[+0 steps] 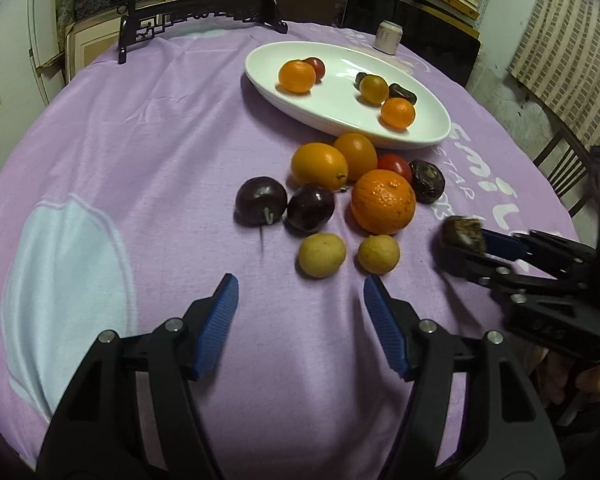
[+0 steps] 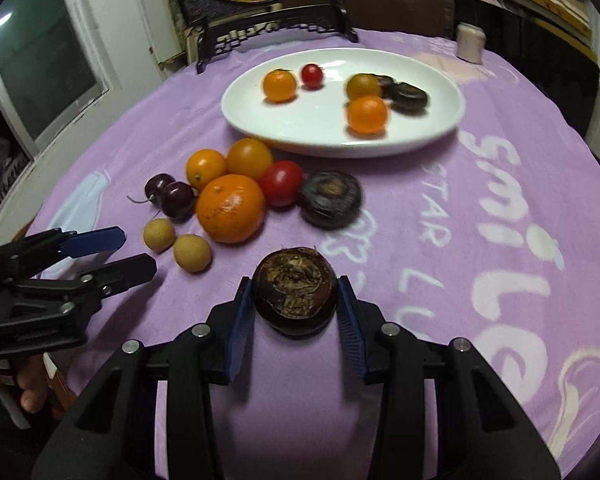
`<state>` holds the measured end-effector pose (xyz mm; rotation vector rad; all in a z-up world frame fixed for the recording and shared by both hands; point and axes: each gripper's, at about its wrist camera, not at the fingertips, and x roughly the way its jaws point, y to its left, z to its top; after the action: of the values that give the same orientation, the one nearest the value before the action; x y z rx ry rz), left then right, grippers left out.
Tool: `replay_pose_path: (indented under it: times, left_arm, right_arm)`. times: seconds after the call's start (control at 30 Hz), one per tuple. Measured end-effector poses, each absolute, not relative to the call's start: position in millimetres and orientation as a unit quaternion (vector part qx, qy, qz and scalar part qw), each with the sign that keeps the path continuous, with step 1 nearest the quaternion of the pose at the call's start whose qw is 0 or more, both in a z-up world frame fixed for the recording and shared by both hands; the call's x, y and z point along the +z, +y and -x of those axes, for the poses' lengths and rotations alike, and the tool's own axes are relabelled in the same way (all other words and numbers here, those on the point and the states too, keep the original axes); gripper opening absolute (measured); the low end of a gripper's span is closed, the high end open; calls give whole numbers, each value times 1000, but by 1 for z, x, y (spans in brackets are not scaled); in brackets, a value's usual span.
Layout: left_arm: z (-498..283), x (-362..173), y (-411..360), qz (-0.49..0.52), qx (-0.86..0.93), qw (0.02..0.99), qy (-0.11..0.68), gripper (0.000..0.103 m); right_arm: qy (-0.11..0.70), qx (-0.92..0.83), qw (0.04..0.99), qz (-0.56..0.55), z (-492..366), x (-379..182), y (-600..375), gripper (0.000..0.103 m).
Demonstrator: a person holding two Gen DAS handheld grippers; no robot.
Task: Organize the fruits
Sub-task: 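Grasp a dark round fruit with the right tool while the left tool grasps a small yellow fruit, then place both fruits on the plate and open both tools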
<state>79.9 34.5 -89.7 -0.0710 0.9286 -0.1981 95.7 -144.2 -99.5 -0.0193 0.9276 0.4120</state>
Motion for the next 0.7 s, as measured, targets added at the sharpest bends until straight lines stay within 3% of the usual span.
replay_pose_path:
  times: [0.1, 0.17, 0.23, 0.33, 0.7]
  left_arm:
    - [-86, -91, 31, 24, -88, 891, 445, 62]
    - [-91, -92, 27, 22, -90, 891, 444, 50]
    - [-95, -92, 23, 20, -92, 892, 442, 45]
    - [-97, -93, 16, 13, -90, 894, 438, 26]
    - [-78, -70, 11, 26, -113, 900, 419, 26]
  right_arm:
    - [450, 195, 871, -6, -92, -102, -155, 43]
    - [449, 197, 872, -10, -88, -101, -157, 43]
    - [449, 200, 871, -11, -85, -101, -159, 43]
    - [448, 202, 871, -12, -83, -101, -158, 43]
    - [438, 205, 875, -11, -78, -94, -159, 43]
